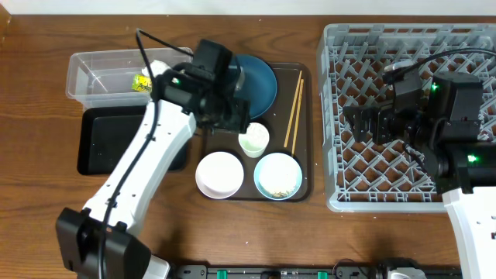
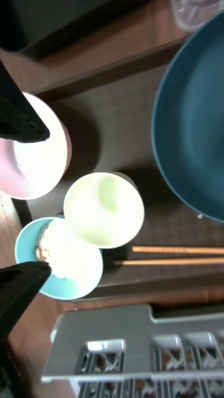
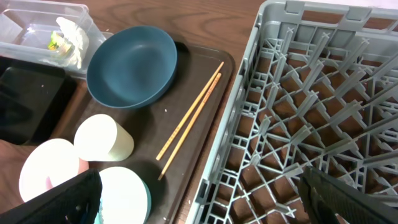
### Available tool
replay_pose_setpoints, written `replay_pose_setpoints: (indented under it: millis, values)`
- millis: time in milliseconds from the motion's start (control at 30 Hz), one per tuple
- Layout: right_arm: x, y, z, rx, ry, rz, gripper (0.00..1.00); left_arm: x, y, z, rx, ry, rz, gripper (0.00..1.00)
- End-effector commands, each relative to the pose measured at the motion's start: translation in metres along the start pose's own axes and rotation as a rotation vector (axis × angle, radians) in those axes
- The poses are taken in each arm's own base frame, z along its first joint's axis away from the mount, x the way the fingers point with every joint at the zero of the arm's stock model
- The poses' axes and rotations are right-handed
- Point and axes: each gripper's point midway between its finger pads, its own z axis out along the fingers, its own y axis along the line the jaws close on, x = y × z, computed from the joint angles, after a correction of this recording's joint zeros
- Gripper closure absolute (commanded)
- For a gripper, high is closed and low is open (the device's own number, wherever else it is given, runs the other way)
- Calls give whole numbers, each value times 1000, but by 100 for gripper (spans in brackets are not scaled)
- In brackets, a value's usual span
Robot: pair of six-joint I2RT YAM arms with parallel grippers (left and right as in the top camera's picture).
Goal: Sort waste into correct bins and load items into the dishwasher rack
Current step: 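Move the left gripper to the white cup and grasp it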
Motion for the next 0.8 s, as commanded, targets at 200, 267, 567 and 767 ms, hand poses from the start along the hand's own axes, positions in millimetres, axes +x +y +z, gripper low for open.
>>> replay_pose_setpoints:
  millis: [200,267,567,767]
  values:
    - [-5,3,-2,-2,-8,-18,1,12,15,45,-47,49,-152,36]
    - [-5,3,-2,-2,-8,-18,1,15,17,52,-53,67,-156,36]
    - [-2,3,-2,-3,2,-14,1,29,28,85,-86,167,-177,37]
    - [-2,3,-2,-3,2,-14,1,26,29,91,-86,161,-176,42]
